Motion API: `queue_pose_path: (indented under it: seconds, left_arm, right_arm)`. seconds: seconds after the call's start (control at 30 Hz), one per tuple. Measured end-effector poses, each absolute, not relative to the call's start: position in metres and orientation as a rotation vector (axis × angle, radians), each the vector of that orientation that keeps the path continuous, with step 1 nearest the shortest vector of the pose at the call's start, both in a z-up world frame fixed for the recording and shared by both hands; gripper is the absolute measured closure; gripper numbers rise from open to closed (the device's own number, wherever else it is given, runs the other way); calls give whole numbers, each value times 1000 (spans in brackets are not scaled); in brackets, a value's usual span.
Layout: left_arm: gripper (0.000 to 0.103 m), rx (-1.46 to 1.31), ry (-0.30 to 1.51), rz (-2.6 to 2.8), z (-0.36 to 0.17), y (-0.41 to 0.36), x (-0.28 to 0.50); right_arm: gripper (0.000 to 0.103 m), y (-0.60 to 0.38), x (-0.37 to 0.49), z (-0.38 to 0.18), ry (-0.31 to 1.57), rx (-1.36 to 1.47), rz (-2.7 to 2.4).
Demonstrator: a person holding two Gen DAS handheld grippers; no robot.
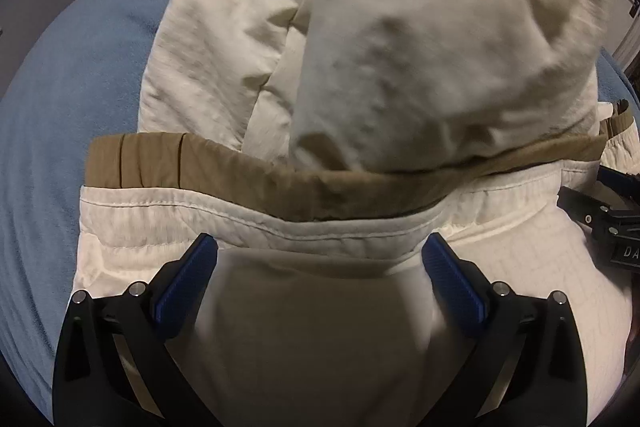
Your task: Fold large clothes
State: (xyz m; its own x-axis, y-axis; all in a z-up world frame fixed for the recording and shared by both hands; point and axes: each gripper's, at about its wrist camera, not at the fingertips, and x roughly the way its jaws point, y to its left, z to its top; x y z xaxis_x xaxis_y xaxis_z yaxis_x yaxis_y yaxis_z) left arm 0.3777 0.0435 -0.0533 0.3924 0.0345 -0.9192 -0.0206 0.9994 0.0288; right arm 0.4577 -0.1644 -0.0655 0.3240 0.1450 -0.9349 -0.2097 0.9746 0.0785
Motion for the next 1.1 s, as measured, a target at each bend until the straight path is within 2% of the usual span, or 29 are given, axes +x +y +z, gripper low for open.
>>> queue_pose_path:
  seconds: [0.73, 0.97, 1.1]
  left_arm:
    - [5, -3, 1144, 36, -69, 39, 370]
    - [5, -6, 1011, 21, -51, 49, 330]
    - [5, 50, 967, 37, -33, 72, 303]
  right_arm:
    - [6, -169, 448, -69, 1183, -53, 229]
    - [8, -186, 419, -48, 1051, -54, 286]
    - [11, -236, 404, -26, 989, -49, 211]
